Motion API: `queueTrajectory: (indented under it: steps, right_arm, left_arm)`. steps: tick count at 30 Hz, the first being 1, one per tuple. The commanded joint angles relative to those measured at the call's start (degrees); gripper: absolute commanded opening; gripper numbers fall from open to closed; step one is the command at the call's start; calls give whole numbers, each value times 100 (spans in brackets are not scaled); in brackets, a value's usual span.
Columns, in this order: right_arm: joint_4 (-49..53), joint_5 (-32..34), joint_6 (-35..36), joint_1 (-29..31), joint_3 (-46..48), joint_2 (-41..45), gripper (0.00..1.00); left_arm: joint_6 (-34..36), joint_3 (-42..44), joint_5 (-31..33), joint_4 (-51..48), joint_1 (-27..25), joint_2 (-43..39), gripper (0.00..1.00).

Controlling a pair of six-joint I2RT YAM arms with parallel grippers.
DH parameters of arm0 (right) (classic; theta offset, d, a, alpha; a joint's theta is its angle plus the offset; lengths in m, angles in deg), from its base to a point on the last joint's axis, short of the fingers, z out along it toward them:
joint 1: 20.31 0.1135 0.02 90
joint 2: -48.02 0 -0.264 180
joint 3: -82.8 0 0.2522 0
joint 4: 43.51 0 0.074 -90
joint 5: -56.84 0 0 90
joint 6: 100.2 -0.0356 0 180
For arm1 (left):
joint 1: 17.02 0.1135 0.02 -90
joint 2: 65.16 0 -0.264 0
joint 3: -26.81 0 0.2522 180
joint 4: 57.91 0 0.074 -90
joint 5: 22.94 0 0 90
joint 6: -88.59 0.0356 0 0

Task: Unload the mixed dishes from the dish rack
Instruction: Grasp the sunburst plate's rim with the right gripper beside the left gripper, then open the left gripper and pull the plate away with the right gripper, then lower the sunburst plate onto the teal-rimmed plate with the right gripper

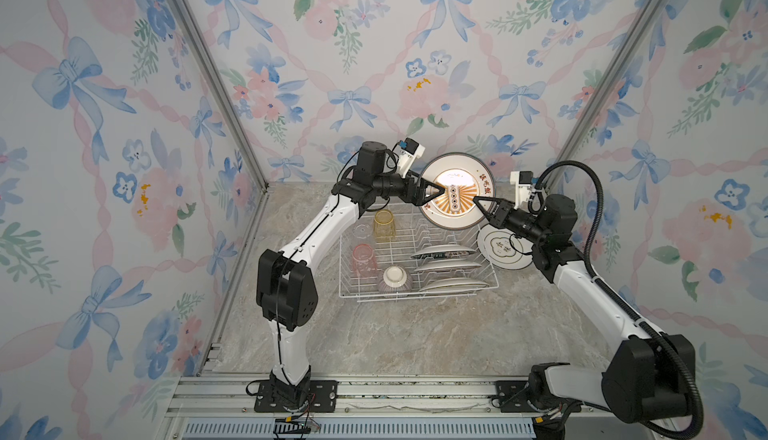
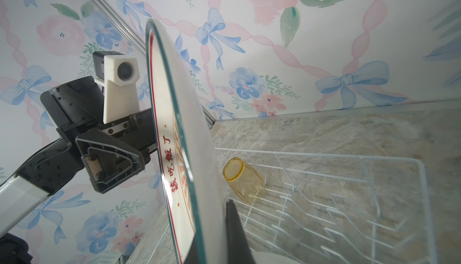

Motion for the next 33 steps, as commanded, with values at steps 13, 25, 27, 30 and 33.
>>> queueTrajectory:
  steps: [13, 25, 27, 30, 33]
  right_arm:
    - [1659, 318, -611, -2778, 104, 637, 0]
    - [2236, 153, -136, -3655, 836, -346, 0]
    - [2039, 82, -179, -3642, 932, -648, 0]
    - [1873, -27, -199, -3578, 943, -996, 0]
    - [1714, -70, -249, -3451, 900, -1248, 0]
  left_arm:
    - [1060, 2196, 3308, 356, -466, -1867, 98]
    - [865, 2530, 3240, 522, -250, -1972, 98]
    - [866, 2519, 3206, 523, -241, -1950, 98]
    - [862, 2530, 3197, 525, -222, -1960, 98]
    - [856, 2573, 3200, 523, -191, -1962, 98]
